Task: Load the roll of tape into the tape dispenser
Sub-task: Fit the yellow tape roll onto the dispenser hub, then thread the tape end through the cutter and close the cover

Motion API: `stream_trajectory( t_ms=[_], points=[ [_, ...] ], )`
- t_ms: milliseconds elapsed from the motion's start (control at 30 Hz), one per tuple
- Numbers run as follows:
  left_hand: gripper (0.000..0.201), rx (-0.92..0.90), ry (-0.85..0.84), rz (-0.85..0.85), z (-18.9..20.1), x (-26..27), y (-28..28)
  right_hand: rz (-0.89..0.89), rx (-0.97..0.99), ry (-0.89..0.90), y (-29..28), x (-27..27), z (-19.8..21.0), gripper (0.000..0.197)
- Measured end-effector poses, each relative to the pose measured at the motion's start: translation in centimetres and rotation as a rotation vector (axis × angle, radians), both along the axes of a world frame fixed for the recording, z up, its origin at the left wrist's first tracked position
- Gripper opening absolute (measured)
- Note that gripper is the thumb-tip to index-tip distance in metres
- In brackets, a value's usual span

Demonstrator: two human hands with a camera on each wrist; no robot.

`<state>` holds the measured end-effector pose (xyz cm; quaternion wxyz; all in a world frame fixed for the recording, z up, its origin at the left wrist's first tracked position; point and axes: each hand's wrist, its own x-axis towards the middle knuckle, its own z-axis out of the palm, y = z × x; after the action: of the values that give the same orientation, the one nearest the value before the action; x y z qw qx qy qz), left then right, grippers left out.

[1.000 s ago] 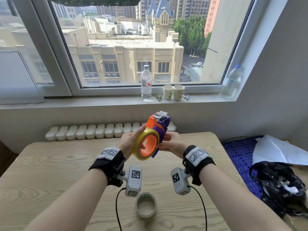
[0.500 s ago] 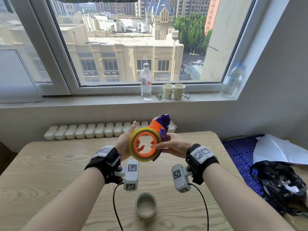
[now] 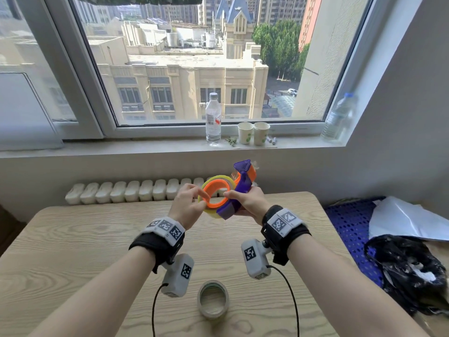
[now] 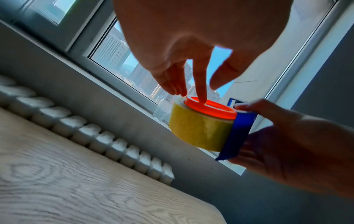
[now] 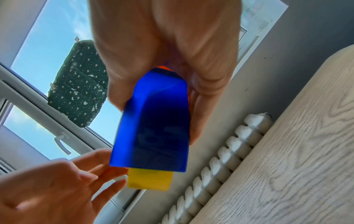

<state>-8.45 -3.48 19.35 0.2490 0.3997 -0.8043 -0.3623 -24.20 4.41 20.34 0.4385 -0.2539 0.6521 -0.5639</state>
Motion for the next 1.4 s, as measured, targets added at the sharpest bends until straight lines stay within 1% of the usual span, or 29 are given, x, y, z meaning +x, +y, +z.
stream_trajectory(
  t_ms=[100, 167, 200, 300, 400, 500, 567, 633, 700, 733, 767, 833, 900, 967, 1033, 1133, 1267, 1333, 1400],
  points=[
    [0.039, -0.065, -0.073, -0.081, 0.3, 0.0, 0.4, 0.001, -0.006, 0.049, 0.0, 0.2, 0.5, 0.030],
    [0.050, -0.037, -0.137, -0.160, 0.3, -0.3, 0.6, 0.017, -0.011, 0.087, 0.0, 0.5, 0.8, 0.031],
    [0.053, -0.016, -0.176, -0.190, 0.3, -0.6, 0.7, 0.020, -0.010, 0.104, 0.0, 0.7, 1.0, 0.031],
    [0.051, 0.053, -0.253, -0.257, 0.6, -1.1, 1.1, 0.031, 0.006, 0.154, 0.0, 1.3, 1.3, 0.033],
    [0.044, 0.075, -0.281, -0.247, 0.9, -1.1, 1.0, 0.083, 0.023, 0.182, 0.0, 1.9, 1.4, 0.033],
    [0.033, 0.132, -0.272, -0.287, 0.9, -0.8, 1.0, 0.122, 0.046, 0.201, 0.0, 2.4, 1.2, 0.038],
    [0.028, 0.204, -0.236, -0.330, 1.1, -0.6, 1.2, 0.152, 0.028, 0.184, 0.0, 2.6, 1.0, 0.037],
    [0.034, 0.284, -0.175, -0.341, 1.2, -0.2, 1.4, 0.189, 0.026, 0.145, 0.1, 2.5, 1.0, 0.035],
    [0.042, 0.339, -0.141, -0.323, 1.2, 0.2, 1.2, 0.234, 0.063, 0.155, 0.1, 2.2, 1.0, 0.042],
    [0.041, 0.362, -0.135, -0.309, 1.1, 0.3, 1.2, 0.241, 0.088, 0.169, 0.2, 2.0, 1.1, 0.047],
    [0.037, 0.383, -0.125, -0.294, 1.1, 0.4, 1.2, 0.229, 0.108, 0.180, 0.2, 1.8, 1.1, 0.055],
    [0.018, 0.414, -0.100, -0.260, 0.9, 0.6, 1.3, 0.121, 0.121, 0.193, -0.1, 1.0, 1.0, 0.066],
    [0.012, 0.434, -0.091, -0.243, 0.9, 1.0, 1.5, -0.027, 0.071, 0.246, -0.4, 0.0, 0.9, 0.060],
    [0.008, 0.447, -0.082, -0.229, 0.9, 1.5, 1.4, -0.094, 0.031, 0.304, -0.6, -1.0, 1.0, 0.047],
    [0.016, 0.468, -0.081, -0.225, 0.9, 2.1, 1.3, -0.072, 0.051, 0.305, -0.7, -1.5, 1.2, 0.038],
    [0.024, 0.503, -0.081, -0.228, 1.0, 2.6, 1.4, -0.001, 0.094, 0.145, -0.7, -1.6, 1.2, 0.032],
    [0.024, 0.528, -0.081, -0.243, 1.0, 3.0, 1.3, 0.009, 0.107, 0.015, -0.7, -1.6, 1.0, 0.035],
    [0.023, 0.532, -0.080, -0.248, 1.0, 3.1, 1.3, 0.007, 0.092, -0.027, -0.8, -1.7, 1.0, 0.027],
    [0.023, 0.525, -0.080, -0.259, 1.0, 3.3, 1.4, 0.024, 0.069, -0.028, -0.7, -1.8, 1.0, 0.018]
  ],
)
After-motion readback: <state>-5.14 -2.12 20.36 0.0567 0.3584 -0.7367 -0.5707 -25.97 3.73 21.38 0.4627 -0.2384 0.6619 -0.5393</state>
